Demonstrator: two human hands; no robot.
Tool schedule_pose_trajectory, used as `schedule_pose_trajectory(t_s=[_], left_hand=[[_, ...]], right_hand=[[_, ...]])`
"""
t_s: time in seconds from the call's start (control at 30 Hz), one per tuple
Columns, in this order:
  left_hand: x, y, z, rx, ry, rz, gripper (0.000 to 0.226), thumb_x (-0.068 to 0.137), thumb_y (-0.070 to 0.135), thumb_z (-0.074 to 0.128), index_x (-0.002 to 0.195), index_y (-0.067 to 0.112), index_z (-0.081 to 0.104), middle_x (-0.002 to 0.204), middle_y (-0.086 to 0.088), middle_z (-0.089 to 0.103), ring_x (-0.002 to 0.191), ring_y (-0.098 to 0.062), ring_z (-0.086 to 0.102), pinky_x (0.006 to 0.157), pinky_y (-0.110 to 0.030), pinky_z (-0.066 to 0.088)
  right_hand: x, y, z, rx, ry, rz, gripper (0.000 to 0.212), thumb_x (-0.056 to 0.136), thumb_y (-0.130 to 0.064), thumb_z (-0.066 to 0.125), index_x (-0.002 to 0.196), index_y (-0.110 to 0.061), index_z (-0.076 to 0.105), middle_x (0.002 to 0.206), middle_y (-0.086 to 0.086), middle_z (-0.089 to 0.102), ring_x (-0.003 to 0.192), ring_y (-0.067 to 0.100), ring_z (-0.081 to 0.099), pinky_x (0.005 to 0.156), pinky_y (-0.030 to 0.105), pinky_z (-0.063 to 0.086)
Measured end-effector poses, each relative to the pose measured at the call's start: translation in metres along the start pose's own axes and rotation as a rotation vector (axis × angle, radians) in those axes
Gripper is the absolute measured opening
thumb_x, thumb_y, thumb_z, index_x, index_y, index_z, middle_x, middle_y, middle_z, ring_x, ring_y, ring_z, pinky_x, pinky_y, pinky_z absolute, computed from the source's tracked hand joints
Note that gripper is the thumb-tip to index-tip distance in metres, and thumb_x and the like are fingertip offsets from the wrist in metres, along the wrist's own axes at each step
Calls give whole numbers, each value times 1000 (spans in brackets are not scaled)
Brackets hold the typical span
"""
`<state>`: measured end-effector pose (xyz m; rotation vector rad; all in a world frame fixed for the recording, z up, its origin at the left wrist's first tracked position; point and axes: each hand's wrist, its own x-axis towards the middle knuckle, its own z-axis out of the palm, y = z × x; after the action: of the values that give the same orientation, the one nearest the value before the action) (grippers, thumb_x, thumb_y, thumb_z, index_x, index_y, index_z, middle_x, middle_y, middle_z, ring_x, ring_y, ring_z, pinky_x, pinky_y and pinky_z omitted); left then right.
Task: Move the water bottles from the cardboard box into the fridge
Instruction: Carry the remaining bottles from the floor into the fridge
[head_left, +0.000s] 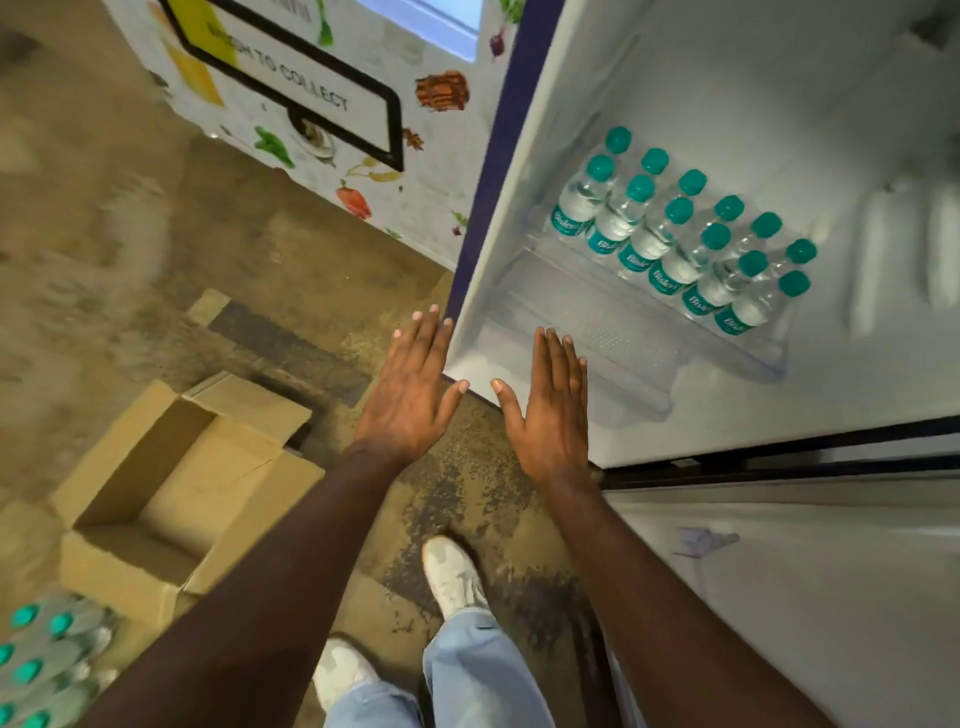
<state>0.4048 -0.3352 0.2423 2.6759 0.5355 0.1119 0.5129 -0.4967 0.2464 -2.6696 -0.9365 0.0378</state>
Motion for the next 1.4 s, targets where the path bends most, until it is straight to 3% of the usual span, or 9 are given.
schedule_pose_trajectory(t_s=[0.2, 0.5, 0.67, 0.93, 1.13, 1.4], left_hand=[[-39, -37, -5, 3, 25, -163, 73, 105, 50, 29, 161, 10, 6, 169, -10, -1, 157, -23, -5, 127, -47, 4], [-102, -90, -16, 16, 98, -421, 75, 102, 51, 28, 161, 10, 9, 170, -8, 3, 157, -21, -2, 127, -47, 7], [-132, -112, -11, 24, 119, -542, 76, 101, 54, 24, 162, 11, 7, 170, -7, 1, 157, -20, -4, 128, -45, 6], [-182, -141, 11, -9, 151, -694, 75, 104, 45, 40, 162, 11, 7, 169, -11, 1, 157, -25, -1, 127, -47, 5], [-235, -170, 36, 21, 115, -831, 75, 102, 54, 25, 161, 10, 8, 169, -14, 4, 157, -29, 1, 127, -51, 6], [-293, -208, 74, 55, 82, -1003, 75, 104, 55, 19, 160, 7, 11, 168, -16, 6, 156, -31, 1, 126, -54, 8]], right_hand=[[0, -37, 20, 67, -86, -112, 85, 98, -69, 14, 159, -10, 19, 166, 7, 21, 155, 23, 10, 126, 46, 13], [15, -95, 48, 55, -182, -362, 78, 101, -61, 33, 159, -11, 19, 165, 7, 23, 155, 22, 12, 125, 46, 16], [12, -129, 67, 88, -229, -487, 77, 101, -62, 27, 158, -11, 21, 163, 9, 27, 154, 25, 16, 124, 50, 18], [-7, -179, 111, 23, -330, -660, 75, 101, -60, 29, 159, -11, 20, 164, 10, 24, 154, 25, 15, 125, 49, 15], [-30, -221, 148, -27, -384, -772, 76, 102, -60, 29, 159, -10, 18, 165, 11, 23, 153, 27, 15, 125, 49, 12], [-69, -271, 208, -178, -466, -987, 78, 101, -61, 25, 160, -11, 13, 166, 11, 18, 154, 27, 11, 126, 48, 8]])
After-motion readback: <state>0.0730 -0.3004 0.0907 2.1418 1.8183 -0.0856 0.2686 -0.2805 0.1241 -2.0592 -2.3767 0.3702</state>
